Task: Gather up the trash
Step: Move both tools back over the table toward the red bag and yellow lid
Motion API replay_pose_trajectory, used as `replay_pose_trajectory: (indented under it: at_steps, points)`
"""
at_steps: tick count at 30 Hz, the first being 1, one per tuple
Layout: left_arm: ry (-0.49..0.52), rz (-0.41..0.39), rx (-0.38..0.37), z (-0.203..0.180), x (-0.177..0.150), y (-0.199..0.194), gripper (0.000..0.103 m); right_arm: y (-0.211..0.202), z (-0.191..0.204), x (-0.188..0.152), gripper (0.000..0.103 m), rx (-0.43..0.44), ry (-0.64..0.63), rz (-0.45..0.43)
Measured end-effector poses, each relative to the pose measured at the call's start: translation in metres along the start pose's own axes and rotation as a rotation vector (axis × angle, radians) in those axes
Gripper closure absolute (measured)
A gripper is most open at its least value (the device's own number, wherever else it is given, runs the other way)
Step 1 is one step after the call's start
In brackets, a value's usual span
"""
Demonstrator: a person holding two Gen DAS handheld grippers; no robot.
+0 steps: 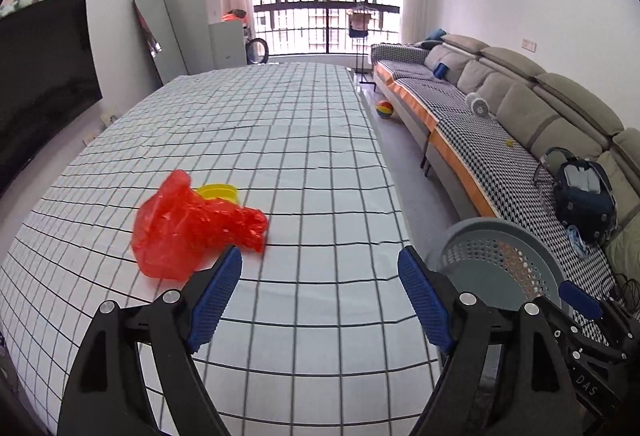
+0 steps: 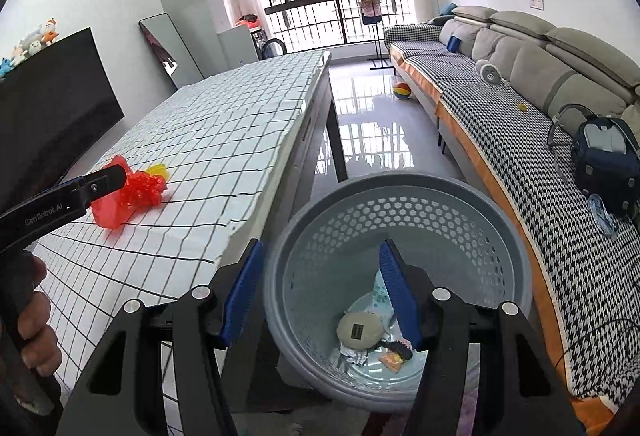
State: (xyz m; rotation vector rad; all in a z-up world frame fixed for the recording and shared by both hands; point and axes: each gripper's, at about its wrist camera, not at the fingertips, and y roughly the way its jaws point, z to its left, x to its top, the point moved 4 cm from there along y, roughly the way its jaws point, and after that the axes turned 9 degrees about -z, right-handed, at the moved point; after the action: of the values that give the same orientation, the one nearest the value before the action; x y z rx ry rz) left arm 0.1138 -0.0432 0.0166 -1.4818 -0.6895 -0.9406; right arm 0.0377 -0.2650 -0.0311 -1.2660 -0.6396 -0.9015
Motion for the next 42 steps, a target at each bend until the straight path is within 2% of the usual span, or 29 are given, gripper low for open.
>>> replay_pose_trajectory:
  at_steps: [8, 16, 19, 22, 28, 36, 42]
  points:
    - [-0.037, -0.035, 0.099, 0.065, 0.013, -0.006, 0.022, 0.015, 0.059, 0.02, 0.043, 0.091, -0.063, -0.021]
    - [-0.079, -0.032, 0.15, 0.117, 0.016, -0.001, 0.022, 0.038, 0.121, 0.032, 0.042, 0.165, -0.146, -0.01]
    - [-0.096, -0.029, 0.165, 0.134, 0.018, 0.003, 0.021, 0.045, 0.139, 0.036, 0.035, 0.189, -0.162, -0.011]
    - [-0.103, -0.026, 0.185, 0.147, 0.021, 0.009, 0.019, 0.05, 0.154, 0.038, 0.035, 0.204, -0.176, -0.009]
    - [-0.115, 0.001, 0.178, 0.16, 0.023, 0.031, 0.019, 0.06, 0.163, 0.034, 0.034, 0.201, -0.189, 0.012]
    - [-0.089, 0.031, 0.149, 0.146, 0.019, 0.057, 0.019, 0.063, 0.155, 0.031, 0.034, 0.182, -0.177, 0.028]
    - [-0.066, 0.085, 0.164, 0.141, 0.008, 0.087, 0.019, 0.062, 0.152, 0.031, 0.034, 0.18, -0.178, 0.031]
